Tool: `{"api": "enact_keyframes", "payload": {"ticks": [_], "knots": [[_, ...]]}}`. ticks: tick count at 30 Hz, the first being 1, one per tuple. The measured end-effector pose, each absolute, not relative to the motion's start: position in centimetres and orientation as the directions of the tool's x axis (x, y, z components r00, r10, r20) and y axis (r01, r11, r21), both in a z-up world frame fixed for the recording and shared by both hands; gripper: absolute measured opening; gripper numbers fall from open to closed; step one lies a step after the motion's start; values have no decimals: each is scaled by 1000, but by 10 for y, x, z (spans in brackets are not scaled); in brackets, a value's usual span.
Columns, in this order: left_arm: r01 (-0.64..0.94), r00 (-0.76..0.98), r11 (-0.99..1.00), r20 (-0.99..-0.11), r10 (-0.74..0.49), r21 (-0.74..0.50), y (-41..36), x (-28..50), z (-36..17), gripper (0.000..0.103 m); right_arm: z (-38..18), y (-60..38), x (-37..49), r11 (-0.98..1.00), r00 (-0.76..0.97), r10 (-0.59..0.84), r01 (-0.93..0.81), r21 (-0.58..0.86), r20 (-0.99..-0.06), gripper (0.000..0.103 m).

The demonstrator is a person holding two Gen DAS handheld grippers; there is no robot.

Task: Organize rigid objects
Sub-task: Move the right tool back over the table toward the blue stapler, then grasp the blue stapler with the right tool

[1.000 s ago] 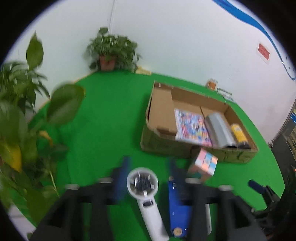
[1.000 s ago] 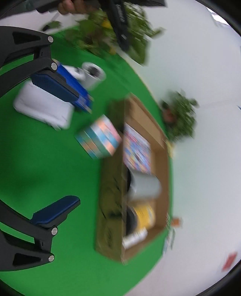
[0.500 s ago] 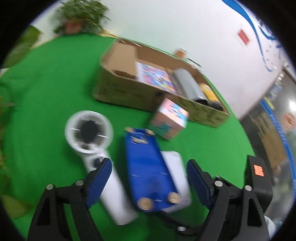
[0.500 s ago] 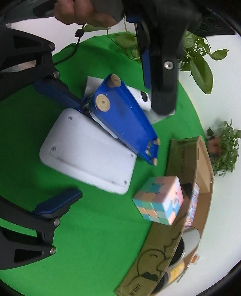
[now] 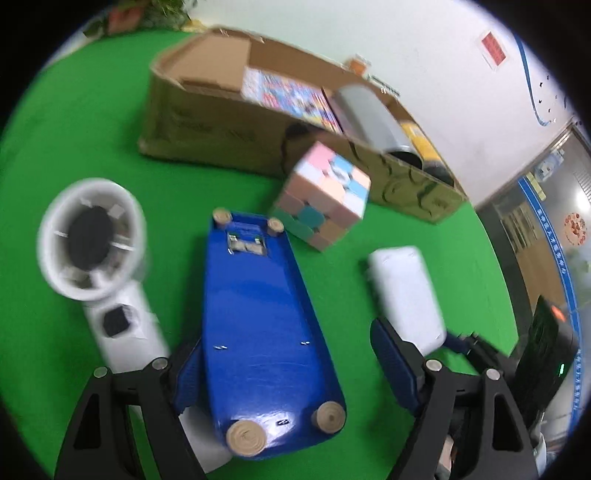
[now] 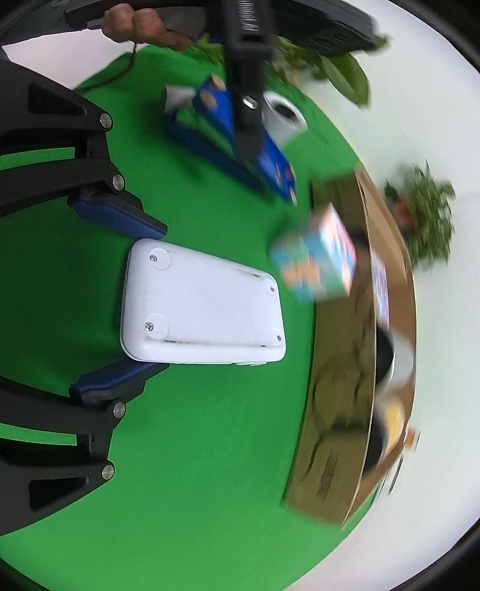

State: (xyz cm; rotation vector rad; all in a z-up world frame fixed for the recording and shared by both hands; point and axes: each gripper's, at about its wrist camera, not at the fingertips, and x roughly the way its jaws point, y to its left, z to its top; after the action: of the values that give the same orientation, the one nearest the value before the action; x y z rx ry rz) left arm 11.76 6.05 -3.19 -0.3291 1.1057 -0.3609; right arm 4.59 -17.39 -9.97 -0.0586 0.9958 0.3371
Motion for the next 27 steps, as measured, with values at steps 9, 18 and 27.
{"api": "enact_keyframes", "payload": {"ticks": [9, 18, 27], "knots": [[296, 291, 802, -751, -593, -518, -8, 119, -23, 79, -65, -282, 56, 993, 636, 64, -117, -14, -769, 71], [263, 424, 831, -715, -555, -490, 28, 113, -5, 81, -39, -168, 0, 787, 693, 346, -581, -206, -632, 79], [133, 437, 859, -749, -498, -494, 59, 103, -18, 80, -88, -126, 28, 802, 571, 265, -578, -151, -777, 59]]}}
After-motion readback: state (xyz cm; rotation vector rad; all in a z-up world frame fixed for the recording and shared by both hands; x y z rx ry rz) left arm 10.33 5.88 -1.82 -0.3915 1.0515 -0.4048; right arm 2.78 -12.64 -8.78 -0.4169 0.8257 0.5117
